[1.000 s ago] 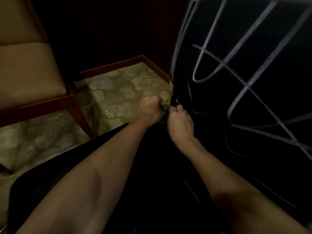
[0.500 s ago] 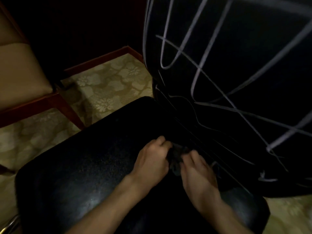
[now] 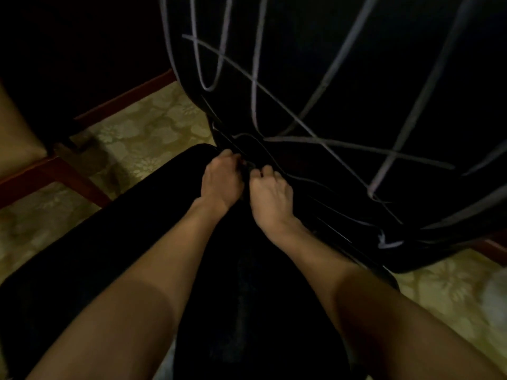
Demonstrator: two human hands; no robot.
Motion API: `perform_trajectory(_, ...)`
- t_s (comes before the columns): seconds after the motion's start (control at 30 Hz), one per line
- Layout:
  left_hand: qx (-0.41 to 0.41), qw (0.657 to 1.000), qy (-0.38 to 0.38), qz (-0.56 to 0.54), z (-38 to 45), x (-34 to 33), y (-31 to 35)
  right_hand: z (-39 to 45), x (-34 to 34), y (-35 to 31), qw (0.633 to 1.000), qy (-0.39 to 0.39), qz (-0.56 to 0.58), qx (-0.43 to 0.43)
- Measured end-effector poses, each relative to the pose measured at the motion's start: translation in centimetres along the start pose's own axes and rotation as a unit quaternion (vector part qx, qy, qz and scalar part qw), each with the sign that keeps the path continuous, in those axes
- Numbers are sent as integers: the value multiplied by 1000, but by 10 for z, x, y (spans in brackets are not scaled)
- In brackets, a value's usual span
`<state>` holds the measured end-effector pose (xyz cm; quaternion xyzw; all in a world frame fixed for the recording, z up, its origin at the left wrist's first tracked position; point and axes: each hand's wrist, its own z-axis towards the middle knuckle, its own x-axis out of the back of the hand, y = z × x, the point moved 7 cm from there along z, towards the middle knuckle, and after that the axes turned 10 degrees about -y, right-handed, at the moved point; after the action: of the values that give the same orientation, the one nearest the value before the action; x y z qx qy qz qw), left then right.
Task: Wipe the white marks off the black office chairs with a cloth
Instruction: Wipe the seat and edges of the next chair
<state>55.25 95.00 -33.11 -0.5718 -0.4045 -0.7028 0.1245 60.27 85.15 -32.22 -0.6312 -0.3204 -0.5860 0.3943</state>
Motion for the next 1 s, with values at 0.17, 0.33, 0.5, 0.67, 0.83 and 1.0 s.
perform_trajectory(0.17, -138, 988, -67, -16, -45, -25, 46, -61, -4, 44, 998, 53, 38, -16)
perform_trajectory(0.33, -232, 964, -85, -96, -113, -61, 116, -160, -7, 110, 996, 62, 39, -44)
perform_trajectory(0.5, -265, 950, -120, -116, -176, -83, 176, -246, 4, 152, 981, 96, 114, -121)
perform_trajectory(0.67, -238, 957, -142, -84, -139, -75, 146, -202, 2, 137, 976, 144, 130, -102)
perform_trajectory(0.83, -158, 982, -84, -63, -100, -61, 120, -149, -11, 124, 970, 126, 173, -116)
perform_trajectory(1.0, -297, 941, -145, -76, -158, -83, 188, -229, -4, 175, 958, 130, 202, -158)
